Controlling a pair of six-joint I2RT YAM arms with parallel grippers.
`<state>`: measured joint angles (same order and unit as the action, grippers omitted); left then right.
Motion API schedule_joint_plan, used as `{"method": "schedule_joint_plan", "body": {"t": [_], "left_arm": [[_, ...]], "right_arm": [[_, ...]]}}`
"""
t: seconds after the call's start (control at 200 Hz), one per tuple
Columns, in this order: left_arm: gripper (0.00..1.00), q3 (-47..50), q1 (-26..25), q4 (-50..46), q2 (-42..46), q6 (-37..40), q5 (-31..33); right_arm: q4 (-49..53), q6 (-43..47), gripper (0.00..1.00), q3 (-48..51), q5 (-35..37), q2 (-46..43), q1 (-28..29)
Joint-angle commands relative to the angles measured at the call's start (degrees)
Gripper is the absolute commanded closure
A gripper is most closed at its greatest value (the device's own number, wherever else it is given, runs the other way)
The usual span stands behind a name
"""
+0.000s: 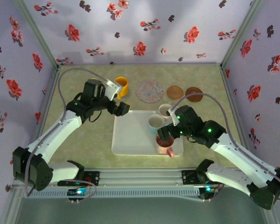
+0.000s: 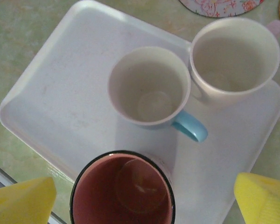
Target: Place the cup by the coaster
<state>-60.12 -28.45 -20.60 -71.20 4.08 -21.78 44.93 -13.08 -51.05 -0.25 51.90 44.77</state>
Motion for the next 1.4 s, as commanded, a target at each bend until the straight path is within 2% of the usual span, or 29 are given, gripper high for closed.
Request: {"method": "schedule_joint_plan", "body": {"t": [0.0, 0.32, 0.755, 1.395], "left_arm": [[0.0, 1.7, -0.8, -0.3, 2.4, 3.8, -2.0], [0.0, 6.5, -2.3, -1.3, 6.5, 5.9, -2.1], [0.0, 12.3, -3.5, 0.9, 10.1, 4.7, -2.0], [0.0, 14.8, -4.5, 2.4, 11.4, 5.3, -2.1]], "right_arm": [[2.8, -3.9, 0.02, 1.6, 2.0, -1.3, 1.4], [6.3, -10.0, 0.03, 3.4, 4.2, -2.8, 4.2], [10.5, -14.7, 0.05, 4.6, 5.9, -2.2, 9.5], [11.9, -22.1, 0.11, 5.2, 7.3, 4.3, 19.4]]}}
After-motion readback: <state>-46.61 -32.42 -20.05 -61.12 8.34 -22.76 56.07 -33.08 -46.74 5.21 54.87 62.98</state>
